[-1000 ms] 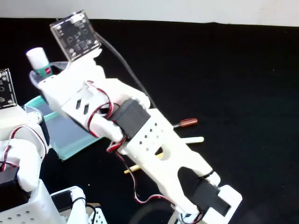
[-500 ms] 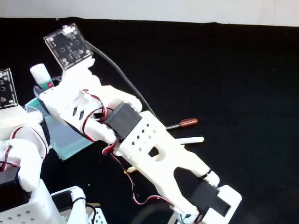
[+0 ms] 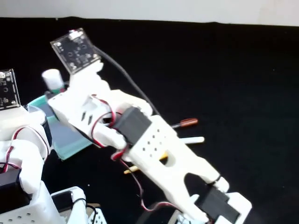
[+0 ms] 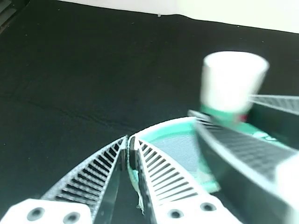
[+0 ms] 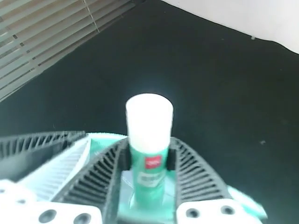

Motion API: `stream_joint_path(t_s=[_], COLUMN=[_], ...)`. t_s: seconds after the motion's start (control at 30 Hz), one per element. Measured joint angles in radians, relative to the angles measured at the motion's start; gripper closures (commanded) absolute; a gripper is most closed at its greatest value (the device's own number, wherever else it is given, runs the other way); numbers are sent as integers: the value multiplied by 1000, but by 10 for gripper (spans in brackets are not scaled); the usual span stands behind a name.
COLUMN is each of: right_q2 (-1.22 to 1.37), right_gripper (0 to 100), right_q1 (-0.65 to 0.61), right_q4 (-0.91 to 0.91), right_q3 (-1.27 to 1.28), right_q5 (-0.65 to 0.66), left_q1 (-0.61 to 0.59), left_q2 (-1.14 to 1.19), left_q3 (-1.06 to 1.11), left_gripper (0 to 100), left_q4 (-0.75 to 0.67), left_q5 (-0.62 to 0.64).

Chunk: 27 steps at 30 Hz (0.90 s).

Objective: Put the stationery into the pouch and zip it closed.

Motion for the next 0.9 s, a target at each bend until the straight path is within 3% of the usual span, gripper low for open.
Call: stream_joint_path(t_s=[0.37,0.9], right_q2=[-87,-302], right_gripper=[791,793], right_q1=[11,245], right_q4=[63,324], right_q3=[0,0], right_q5=[0,158], left_q1=[-5,-5], left_q2=[0,0], left_q3=[0,0], left_gripper=[994,994], left_q4=[2,2], left_q5=[-2,-2])
